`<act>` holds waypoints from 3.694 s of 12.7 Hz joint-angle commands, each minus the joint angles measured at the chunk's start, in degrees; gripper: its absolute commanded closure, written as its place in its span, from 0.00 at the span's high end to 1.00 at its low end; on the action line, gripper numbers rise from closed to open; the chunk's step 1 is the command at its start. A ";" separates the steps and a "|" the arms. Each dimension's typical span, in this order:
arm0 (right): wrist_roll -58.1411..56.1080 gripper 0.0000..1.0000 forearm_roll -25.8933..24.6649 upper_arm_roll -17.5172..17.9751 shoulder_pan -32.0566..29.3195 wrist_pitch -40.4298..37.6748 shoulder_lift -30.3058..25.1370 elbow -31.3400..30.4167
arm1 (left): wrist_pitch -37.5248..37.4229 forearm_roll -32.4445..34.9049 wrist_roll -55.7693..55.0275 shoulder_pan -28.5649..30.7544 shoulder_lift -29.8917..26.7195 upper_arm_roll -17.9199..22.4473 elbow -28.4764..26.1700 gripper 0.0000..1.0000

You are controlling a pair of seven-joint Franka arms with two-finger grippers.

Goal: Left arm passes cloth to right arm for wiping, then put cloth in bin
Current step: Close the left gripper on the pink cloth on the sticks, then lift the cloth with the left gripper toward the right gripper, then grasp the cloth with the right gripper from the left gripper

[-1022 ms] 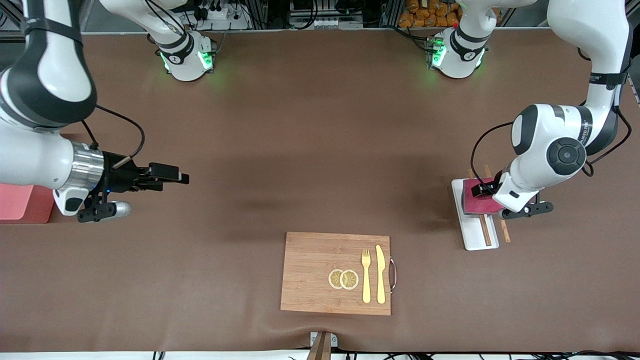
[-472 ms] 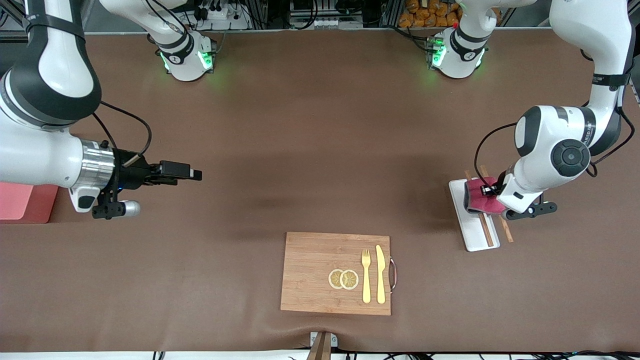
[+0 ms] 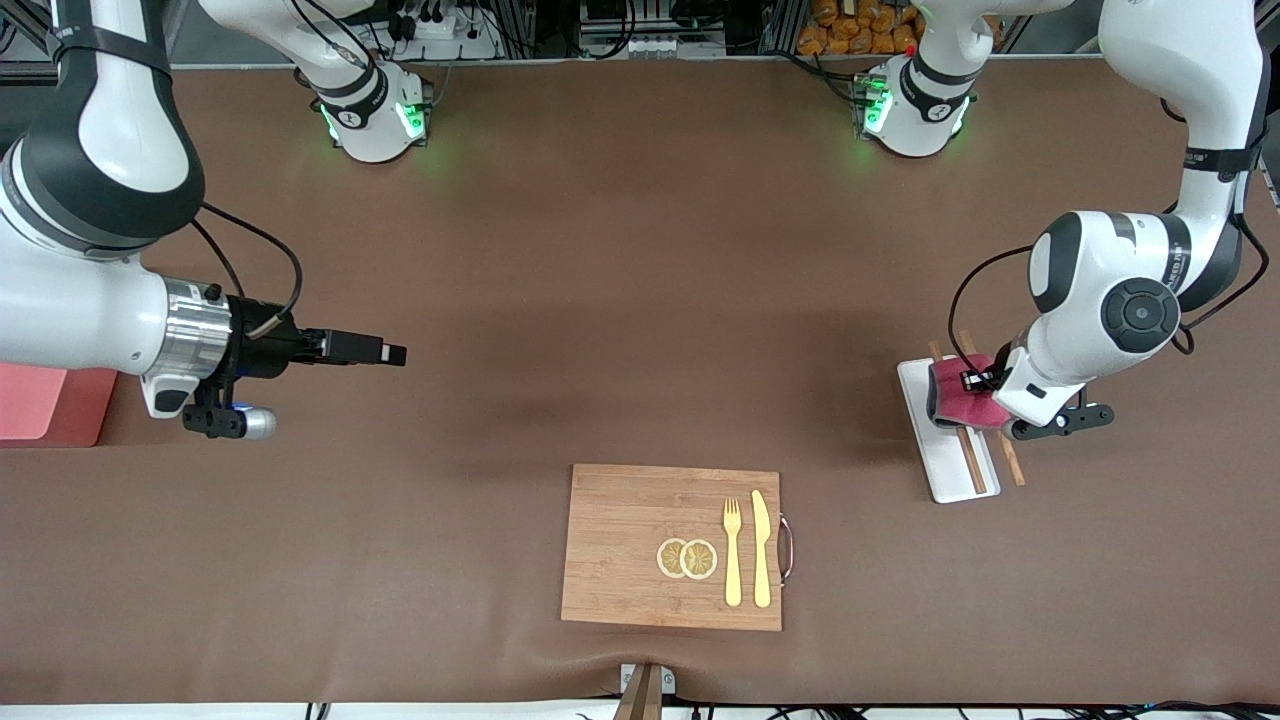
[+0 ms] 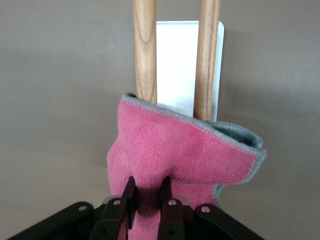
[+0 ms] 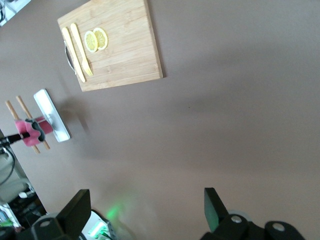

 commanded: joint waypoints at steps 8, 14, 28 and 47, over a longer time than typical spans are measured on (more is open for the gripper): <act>7.52 1.00 0.67 -0.24 0.36 -1.36 -0.05 0.54 | 0.60 1.29 0.29 0.31 -1.37 -0.31 0.57 0.22; 7.44 1.00 0.67 -0.24 0.27 -1.45 -0.05 0.54 | 0.60 1.29 0.29 0.31 -2.25 -0.31 0.57 0.00; 23.66 1.00 0.67 -0.24 0.44 -3.99 -0.14 -0.16 | -8.46 -8.03 -41.75 -12.40 3.35 -20.00 27.60 0.00; 46.37 0.79 2.16 -0.33 10.73 11.73 -2.86 -10.36 | 24.69 -8.20 -97.26 -30.81 19.19 -19.30 36.95 0.00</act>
